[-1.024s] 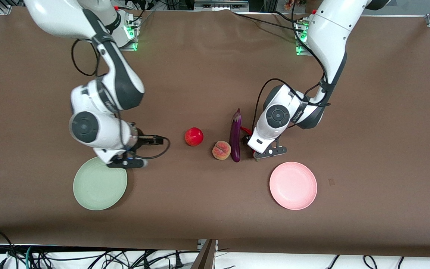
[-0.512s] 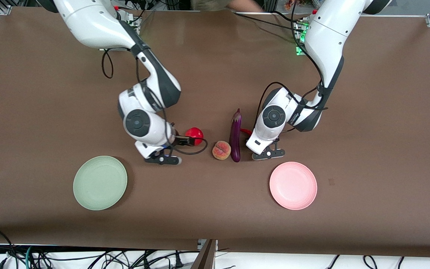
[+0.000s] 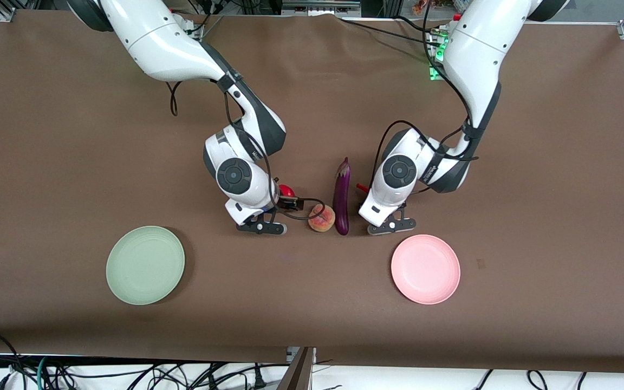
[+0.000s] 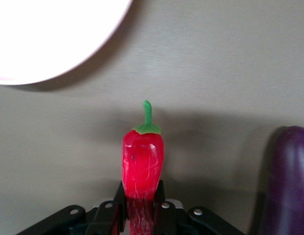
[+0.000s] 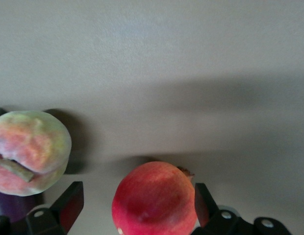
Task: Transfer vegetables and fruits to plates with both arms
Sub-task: 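Close the right gripper on the apple while the left gripper grips the chili, then swing the left gripper to the pink plate while the right gripper carries the apple, then open the left gripper to set the chili on the pink plate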
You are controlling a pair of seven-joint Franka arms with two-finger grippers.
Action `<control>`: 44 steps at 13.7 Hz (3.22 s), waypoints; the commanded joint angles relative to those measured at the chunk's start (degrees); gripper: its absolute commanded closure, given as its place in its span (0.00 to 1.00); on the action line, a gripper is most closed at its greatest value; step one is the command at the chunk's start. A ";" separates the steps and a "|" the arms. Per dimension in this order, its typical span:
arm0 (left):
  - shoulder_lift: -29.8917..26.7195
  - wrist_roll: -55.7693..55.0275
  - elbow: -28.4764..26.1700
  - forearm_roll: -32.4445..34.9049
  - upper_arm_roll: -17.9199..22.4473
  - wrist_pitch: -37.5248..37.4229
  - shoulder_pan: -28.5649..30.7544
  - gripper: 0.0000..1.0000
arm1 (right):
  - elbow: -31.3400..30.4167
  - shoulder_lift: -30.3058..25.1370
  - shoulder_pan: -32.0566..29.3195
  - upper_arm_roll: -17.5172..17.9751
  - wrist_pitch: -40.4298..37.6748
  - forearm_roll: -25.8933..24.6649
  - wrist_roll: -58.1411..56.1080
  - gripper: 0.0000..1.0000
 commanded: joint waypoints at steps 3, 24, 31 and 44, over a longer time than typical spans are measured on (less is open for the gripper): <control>-5.41 7.87 6.56 1.74 4.70 -17.43 0.34 0.91 | 0.33 1.21 1.32 -0.54 0.10 -0.28 0.29 0.00; 13.04 40.86 23.19 0.78 10.08 2.40 7.46 0.88 | 11.31 -0.81 -18.78 -0.90 -20.11 -3.97 -40.62 0.73; 13.13 40.95 23.73 0.78 10.08 2.49 7.90 0.00 | 10.61 1.03 -26.89 -4.32 -13.45 -10.38 -53.85 0.72; 0.66 22.05 15.40 -1.25 -9.95 -16.76 6.41 0.00 | 7.88 1.40 -27.42 -4.06 -1.30 -9.95 -53.77 0.00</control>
